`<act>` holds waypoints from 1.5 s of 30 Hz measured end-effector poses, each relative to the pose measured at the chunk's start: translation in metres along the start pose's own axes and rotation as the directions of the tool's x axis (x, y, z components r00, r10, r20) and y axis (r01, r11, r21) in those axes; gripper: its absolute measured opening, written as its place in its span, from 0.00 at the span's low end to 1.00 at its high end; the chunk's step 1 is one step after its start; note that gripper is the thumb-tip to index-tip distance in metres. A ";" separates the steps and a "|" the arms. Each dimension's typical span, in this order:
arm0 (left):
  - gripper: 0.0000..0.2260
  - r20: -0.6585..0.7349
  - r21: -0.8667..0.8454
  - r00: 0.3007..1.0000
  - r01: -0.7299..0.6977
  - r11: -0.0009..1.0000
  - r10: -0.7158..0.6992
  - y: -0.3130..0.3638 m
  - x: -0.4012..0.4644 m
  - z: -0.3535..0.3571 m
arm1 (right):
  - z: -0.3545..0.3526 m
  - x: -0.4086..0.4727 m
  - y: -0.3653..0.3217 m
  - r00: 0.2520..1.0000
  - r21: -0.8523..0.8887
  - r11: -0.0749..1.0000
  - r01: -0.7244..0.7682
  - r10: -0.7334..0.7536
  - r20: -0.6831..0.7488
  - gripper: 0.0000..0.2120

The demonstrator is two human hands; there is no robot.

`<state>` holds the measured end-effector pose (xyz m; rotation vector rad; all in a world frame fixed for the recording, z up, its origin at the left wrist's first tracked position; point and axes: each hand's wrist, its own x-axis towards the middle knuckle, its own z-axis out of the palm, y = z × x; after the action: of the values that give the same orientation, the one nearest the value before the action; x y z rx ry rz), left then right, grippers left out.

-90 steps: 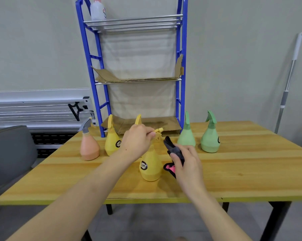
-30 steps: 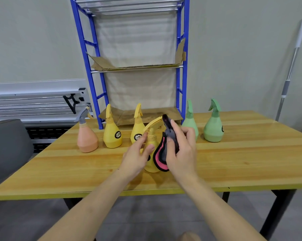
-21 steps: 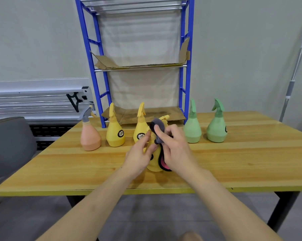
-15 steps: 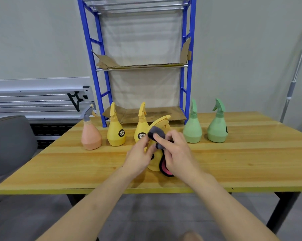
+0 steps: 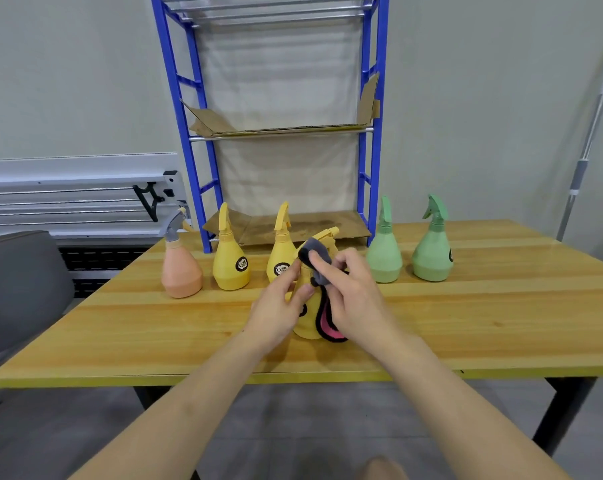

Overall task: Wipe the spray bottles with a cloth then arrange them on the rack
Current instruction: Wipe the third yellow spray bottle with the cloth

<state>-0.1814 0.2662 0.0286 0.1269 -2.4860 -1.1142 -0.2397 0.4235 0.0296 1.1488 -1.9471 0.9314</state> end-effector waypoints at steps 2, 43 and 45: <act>0.27 -0.005 0.009 1.000 -0.002 1.000 0.003 -0.005 0.002 0.001 | 0.004 -0.009 0.002 1.000 0.039 0.999 -0.002 0.002 0.015 0.26; 0.32 -0.011 -0.011 1.000 -0.027 1.000 0.027 -0.009 0.001 0.004 | 0.009 -0.041 0.007 0.949 0.133 0.944 -0.303 0.312 -0.051 0.23; 0.30 -0.011 -0.014 0.999 -0.033 0.999 0.032 -0.010 0.001 0.005 | 0.004 -0.047 0.005 0.932 0.135 0.932 -0.337 0.351 -0.095 0.24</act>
<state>-0.1852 0.2628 0.0189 0.0882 -2.4614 -1.1141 -0.2273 0.4418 -0.0119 0.8024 -2.0563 1.2828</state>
